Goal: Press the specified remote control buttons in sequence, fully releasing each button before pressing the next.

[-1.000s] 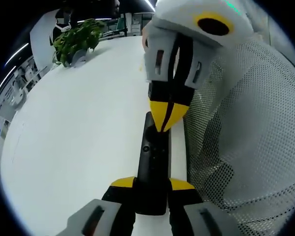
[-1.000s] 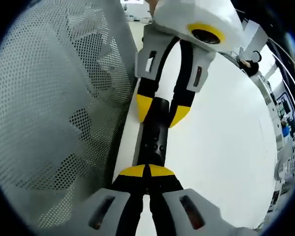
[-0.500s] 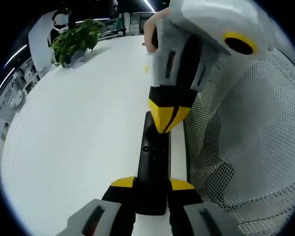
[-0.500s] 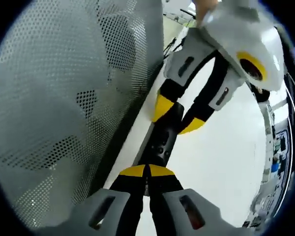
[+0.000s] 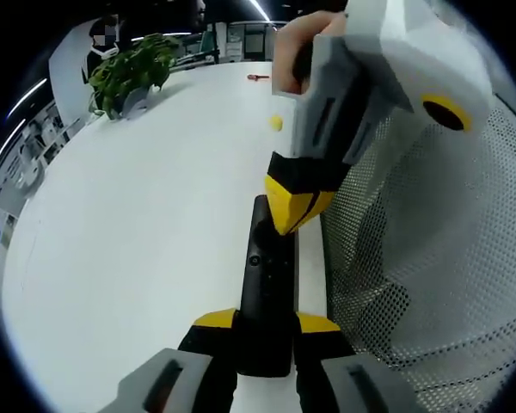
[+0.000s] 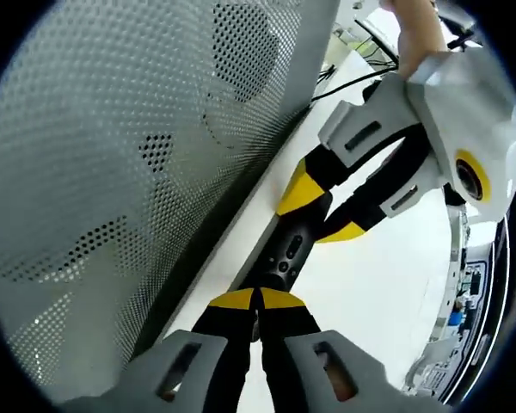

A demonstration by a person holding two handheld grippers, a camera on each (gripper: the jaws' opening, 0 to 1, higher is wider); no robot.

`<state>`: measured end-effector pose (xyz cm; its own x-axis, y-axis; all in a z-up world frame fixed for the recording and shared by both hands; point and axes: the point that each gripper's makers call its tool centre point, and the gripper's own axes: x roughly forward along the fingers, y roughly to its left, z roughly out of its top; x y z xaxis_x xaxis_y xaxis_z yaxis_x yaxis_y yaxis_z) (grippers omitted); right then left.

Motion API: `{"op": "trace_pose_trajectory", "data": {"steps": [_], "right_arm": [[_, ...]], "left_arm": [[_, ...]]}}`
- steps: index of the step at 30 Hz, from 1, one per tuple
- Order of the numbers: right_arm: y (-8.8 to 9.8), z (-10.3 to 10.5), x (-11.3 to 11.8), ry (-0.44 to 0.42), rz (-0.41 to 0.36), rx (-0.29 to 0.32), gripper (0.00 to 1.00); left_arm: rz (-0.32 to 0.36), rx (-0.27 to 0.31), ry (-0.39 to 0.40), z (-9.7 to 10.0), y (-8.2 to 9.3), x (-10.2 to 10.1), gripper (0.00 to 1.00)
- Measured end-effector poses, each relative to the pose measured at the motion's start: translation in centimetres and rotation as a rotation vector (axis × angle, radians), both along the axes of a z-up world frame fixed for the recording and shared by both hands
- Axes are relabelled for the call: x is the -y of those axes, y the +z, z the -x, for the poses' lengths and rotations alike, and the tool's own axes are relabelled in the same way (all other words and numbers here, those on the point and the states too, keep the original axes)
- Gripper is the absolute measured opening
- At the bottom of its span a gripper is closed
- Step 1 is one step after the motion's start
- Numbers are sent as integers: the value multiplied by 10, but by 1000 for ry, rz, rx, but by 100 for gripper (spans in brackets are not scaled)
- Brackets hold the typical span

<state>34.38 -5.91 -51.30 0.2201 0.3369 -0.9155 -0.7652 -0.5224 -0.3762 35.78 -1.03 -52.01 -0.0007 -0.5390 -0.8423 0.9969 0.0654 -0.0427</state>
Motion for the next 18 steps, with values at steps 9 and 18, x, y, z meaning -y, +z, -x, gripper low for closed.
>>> {"op": "trace_pose_trajectory", "data": {"steps": [9,18], "right_arm": [[0,0,0,53,29,57,0],[5,-4,-4,66,5,91,0]], "left_arm": [[6,-8,1,0,0,0,24],[13,-26,26,-1,1,1,24]]}}
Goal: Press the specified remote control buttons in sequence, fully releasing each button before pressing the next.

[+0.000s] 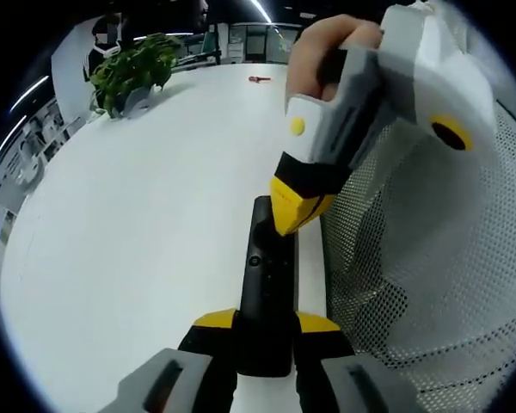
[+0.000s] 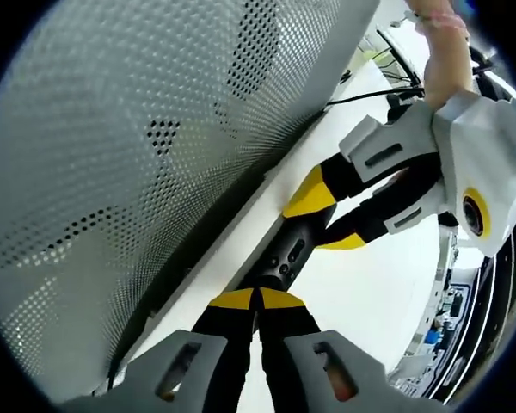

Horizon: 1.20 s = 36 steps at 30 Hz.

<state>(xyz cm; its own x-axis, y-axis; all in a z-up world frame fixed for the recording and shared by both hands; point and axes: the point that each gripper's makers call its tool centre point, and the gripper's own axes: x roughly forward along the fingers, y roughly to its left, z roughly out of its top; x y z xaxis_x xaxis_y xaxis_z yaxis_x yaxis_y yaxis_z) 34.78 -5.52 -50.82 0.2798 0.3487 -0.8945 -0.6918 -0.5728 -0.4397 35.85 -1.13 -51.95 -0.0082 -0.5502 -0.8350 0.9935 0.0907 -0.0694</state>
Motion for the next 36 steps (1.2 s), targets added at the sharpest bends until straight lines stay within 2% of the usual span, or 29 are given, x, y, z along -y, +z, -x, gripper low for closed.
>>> {"op": "trace_pose_trajectory", "data": {"steps": [2,3,5,13,17,22,25,28,31,33,36], "right_arm": [[-1,1,-2,-54,-20,-58,0],[-7,2,1,-45,12,-60,0],[-4,2,0,-27,8,-39,0],[-5,0,-1,-112,0,-78,0],[-6,-1,0,-211,-38,-144,0],[-4,-2,0,-384,-140,-283,0],[-3,-4,0,-460,-209,-366,0],[-3,-4,0,-514,-246,-431,0],[-3,-4,1,-502,-249,-428,0],[-4,-3,-1,-400,-223,-362,0],[-3,-1,-2,-313,-186,-285,0]], "left_arm": [[-1,5,-7,0,0,0,24],[0,5,-7,0,0,0,24],[0,16,-19,-1,0,0,24],[-7,19,-20,-1,-1,1,24],[-7,24,-23,-1,-1,1,24],[-8,26,-23,0,-1,0,24],[-4,24,-21,0,-1,0,24],[-4,26,-25,0,-1,0,24],[-6,28,-25,0,-1,0,24],[-5,26,-24,0,-1,-1,24],[-3,26,-24,0,-1,-1,24]]}}
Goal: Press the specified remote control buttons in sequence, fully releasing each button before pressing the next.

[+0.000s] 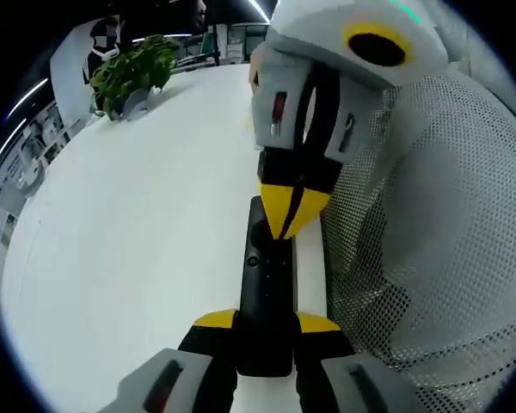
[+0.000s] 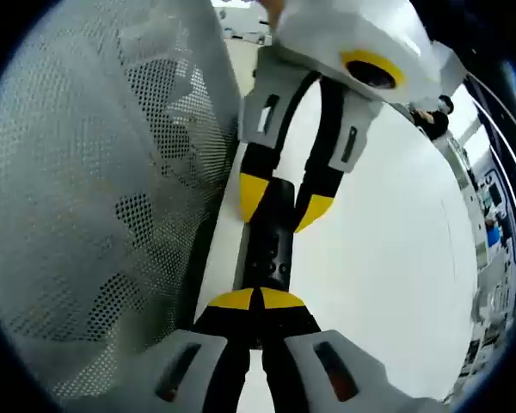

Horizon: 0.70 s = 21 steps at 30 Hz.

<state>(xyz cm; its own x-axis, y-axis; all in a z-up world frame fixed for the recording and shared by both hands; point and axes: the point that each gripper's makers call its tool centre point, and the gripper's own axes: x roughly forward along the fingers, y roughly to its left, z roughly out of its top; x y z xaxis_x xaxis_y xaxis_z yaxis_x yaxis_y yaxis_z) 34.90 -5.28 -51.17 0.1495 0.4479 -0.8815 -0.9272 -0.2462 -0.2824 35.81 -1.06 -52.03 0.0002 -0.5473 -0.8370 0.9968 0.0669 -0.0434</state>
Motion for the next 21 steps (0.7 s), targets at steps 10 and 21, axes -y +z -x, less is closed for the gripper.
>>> {"op": "trace_pose_trajectory", "data": {"steps": [10,21], "right_arm": [[-2,2,-8,141,77,130,0],[-3,-4,-7,-142,130,-153,0]], "left_arm": [[1,0,-1,0,0,0,24],[-1,2,-3,0,0,0,24]]}}
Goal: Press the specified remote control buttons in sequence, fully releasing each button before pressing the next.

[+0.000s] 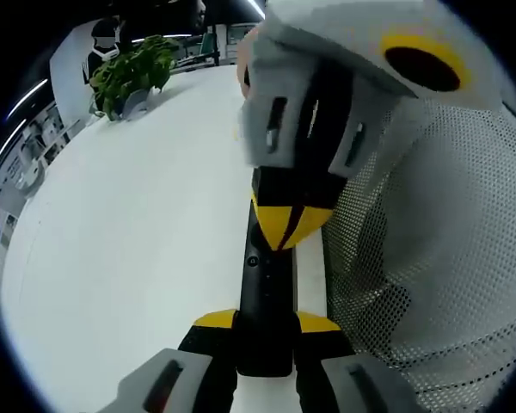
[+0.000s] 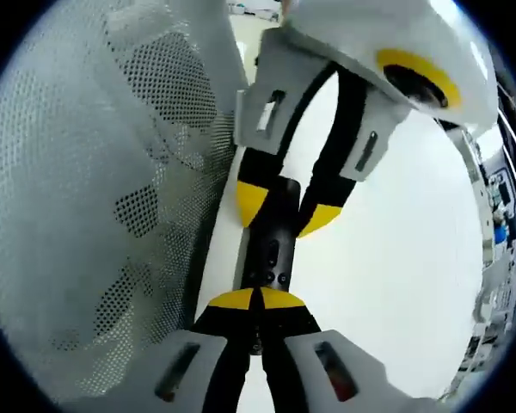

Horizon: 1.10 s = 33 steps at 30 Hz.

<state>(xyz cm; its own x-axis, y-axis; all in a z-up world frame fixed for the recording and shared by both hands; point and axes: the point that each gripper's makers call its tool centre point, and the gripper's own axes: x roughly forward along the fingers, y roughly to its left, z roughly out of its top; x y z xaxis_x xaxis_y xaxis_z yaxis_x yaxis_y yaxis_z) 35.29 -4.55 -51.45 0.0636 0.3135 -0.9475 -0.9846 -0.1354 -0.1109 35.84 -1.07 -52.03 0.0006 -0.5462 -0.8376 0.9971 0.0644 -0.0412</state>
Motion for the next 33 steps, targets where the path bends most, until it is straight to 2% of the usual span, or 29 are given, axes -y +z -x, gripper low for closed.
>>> {"op": "trace_pose_trajectory", "data": {"steps": [3,6,11,12,14,16,17,24,30,33], "right_arm": [[-1,-1,0,-79,1,-47,0],[1,-2,0,-157,-30,-73,0],[3,-2,1,-289,-149,-96,0],[3,-3,2,-309,-209,-98,0],[2,-3,2,-330,-226,-128,0],[2,-3,2,-361,-232,-182,0],[2,-3,2,-368,-235,-190,0],[3,-3,0,-349,-188,-150,0],[4,-10,2,-405,-177,-157,0],[3,-10,1,-407,-154,-153,0]], "left_arm": [[0,-1,1,0,0,0,24],[0,-2,2,0,0,0,24],[1,-3,2,0,0,0,24],[1,-3,2,0,0,0,24],[1,-3,2,0,0,0,24],[1,-4,2,0,0,0,24],[2,-4,3,0,0,0,24],[5,-9,7,0,0,1,24],[0,-16,13,0,0,1,24],[1,-17,13,0,0,1,24]]}}
